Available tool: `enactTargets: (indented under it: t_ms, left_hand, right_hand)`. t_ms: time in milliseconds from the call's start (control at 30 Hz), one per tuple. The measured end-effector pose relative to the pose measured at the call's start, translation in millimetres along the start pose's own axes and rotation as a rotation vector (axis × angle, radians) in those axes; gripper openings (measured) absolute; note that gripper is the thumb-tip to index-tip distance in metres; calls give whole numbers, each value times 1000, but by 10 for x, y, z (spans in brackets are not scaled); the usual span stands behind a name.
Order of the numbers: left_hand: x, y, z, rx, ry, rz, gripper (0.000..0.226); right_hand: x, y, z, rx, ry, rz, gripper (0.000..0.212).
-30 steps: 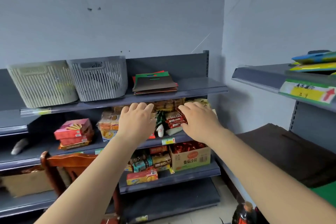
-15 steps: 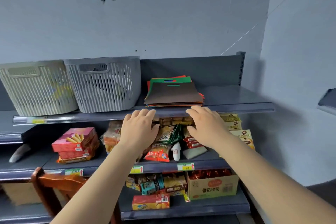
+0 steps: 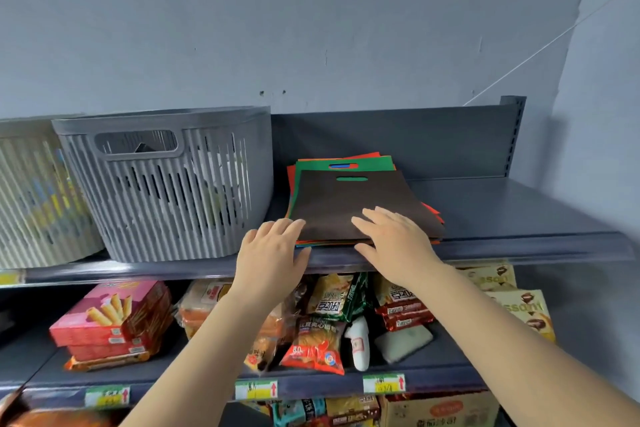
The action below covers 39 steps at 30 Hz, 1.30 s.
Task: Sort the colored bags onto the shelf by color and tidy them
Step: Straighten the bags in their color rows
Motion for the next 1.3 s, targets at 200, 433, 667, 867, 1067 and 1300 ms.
enactTargets:
  t_ms: [200, 433, 667, 867, 1067, 1300]
  left_hand:
    - [-97, -305, 165, 22, 59, -51, 43]
    - [-100, -534, 297, 4, 84, -82, 45]
    - [139, -684, 659, -208, 64, 45, 52]
    - [206, -663, 569, -96, 154, 99, 60]
    - [235, -569, 227, 181, 188, 133, 43]
    - [281, -231, -37, 358, 133, 186, 26]
  right_hand:
    - [244, -305, 2, 8, -127, 71, 42]
    - [728, -628, -51, 58, -324, 241, 45]
    - [949, -741, -132, 101, -431, 246, 41]
    - [874, -692, -176, 98, -432, 168, 38]
    - [736, -475, -253, 92, -349, 91, 37]
    - [660, -137, -232, -12, -337, 68, 45]
Point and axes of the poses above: each hand's wrist, its own y-axis away from the middle knuckle, its own z-axis out of the palm, x = y × z, the point moved 10 cm from there along -y, towards the middle knuckle, and after that the axes turned 10 degrees about -y, right-handed, at the moved point
